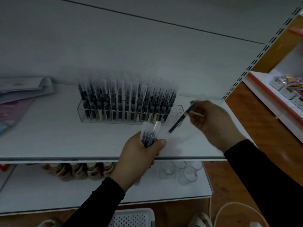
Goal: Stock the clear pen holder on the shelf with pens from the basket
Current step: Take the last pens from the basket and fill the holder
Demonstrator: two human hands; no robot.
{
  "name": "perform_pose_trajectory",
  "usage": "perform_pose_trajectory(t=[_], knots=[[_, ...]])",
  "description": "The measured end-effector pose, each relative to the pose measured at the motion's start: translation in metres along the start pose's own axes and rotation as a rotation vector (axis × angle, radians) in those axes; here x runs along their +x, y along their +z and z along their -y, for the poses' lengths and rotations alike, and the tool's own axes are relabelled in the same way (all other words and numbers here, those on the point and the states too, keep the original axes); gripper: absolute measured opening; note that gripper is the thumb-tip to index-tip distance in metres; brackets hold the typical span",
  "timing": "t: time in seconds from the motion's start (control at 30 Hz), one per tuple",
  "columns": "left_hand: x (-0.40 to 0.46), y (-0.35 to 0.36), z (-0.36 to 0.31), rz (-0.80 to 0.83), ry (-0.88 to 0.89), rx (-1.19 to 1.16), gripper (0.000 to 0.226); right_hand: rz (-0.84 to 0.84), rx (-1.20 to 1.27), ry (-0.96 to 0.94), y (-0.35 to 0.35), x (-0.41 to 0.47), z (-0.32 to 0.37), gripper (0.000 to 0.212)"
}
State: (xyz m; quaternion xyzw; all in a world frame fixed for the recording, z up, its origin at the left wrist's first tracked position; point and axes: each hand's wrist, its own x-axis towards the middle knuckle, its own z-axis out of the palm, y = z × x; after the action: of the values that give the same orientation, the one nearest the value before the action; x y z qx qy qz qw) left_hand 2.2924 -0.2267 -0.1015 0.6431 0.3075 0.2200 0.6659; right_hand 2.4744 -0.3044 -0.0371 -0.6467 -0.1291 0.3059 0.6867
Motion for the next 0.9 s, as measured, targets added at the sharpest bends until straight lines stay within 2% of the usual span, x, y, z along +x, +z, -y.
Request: perform_pose_trajectory(t=[0.1,0.27,0.33,0.6,0.9], knots=[[0.001,-0.001,0.001,-0.020,-0.005,0.011,0.025,-0.089,0.005,-0.142,-0.010,0.016,0.017,0.018],[0.003,0.001,0.001,-0.050,-0.012,0.027,0.024,-0.161,-0.441,-0.521,-0.004,0.034,0.022,0.024],[0.003,0.001,0.002,-0.055,-0.018,0.019,0.024,-0.173,-0.564,-0.605,0.003,0.039,0.020,0.023],[0.004,0.001,0.004,-0.053,-0.017,0.015,0.024,-0.157,-0.661,-0.711,0.016,0.049,0.011,0.016],[0.004,0.001,0.004,-0.051,-0.024,0.022,0.024,-0.074,-0.882,-0.737,0.021,0.047,-0.002,0.026]])
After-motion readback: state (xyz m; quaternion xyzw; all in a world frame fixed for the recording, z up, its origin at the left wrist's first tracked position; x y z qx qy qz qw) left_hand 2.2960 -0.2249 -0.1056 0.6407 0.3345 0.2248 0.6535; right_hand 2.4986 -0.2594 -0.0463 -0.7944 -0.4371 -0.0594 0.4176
